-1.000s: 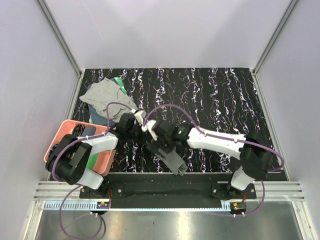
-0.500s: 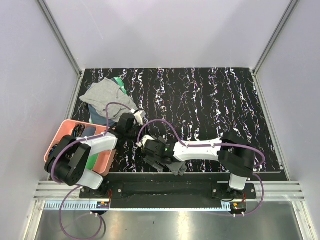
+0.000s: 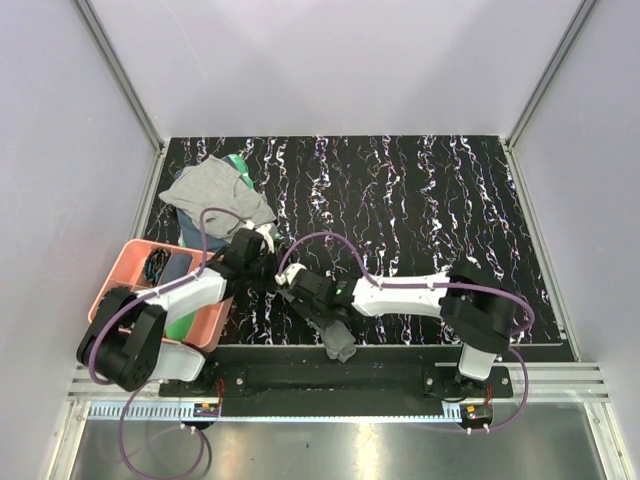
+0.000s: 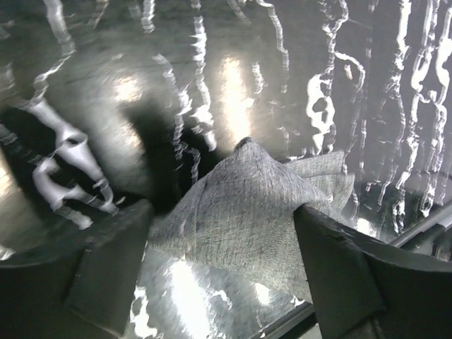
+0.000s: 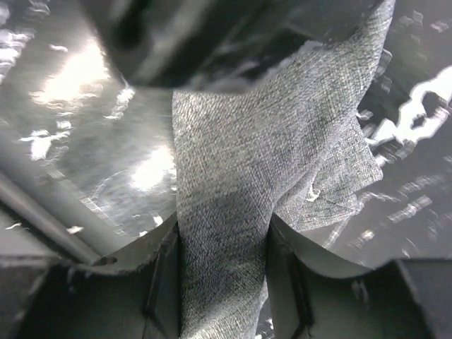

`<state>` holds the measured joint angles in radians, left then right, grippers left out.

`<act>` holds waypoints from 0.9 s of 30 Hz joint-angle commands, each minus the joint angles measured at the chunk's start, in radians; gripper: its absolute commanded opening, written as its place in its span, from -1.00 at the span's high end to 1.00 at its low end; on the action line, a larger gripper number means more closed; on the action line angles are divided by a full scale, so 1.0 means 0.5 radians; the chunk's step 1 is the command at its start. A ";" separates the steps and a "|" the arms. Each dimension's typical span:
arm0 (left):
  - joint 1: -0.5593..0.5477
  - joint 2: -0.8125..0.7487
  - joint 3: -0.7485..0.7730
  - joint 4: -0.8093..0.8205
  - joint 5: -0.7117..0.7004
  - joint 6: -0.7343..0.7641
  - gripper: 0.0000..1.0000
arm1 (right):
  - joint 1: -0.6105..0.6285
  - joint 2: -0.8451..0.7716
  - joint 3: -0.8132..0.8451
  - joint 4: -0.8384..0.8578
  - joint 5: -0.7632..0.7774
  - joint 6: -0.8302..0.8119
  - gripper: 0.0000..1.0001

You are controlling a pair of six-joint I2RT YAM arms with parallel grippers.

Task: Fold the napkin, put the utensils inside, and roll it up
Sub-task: Roll the napkin with the utensil

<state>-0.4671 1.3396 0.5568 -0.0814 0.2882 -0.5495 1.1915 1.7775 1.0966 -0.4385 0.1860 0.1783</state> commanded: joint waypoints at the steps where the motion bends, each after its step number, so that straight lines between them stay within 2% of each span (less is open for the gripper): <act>1: -0.017 -0.313 0.025 -0.079 0.111 0.047 -0.83 | -0.308 -0.027 -0.171 0.008 -0.579 0.061 0.05; 7: 0.008 -0.494 -0.058 -0.083 0.080 0.071 -0.88 | -0.585 -0.104 -0.220 0.082 -1.104 -0.108 0.05; 13: 0.008 -0.608 -0.135 0.070 0.086 0.083 -0.90 | -0.735 0.013 -0.165 0.076 -1.396 -0.219 0.07; 21: 0.008 -0.354 -0.175 0.279 0.218 0.047 -0.78 | -0.919 0.123 -0.095 0.067 -1.580 -0.225 0.08; 27: 0.008 -0.176 -0.141 0.482 0.218 0.025 -0.68 | -1.070 0.234 -0.036 0.064 -1.896 -0.268 0.10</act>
<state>-0.4633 1.2091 0.4755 0.0246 0.3676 -0.5316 0.7025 1.8431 1.0431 -0.3923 -0.6666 0.0818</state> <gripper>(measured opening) 0.860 0.458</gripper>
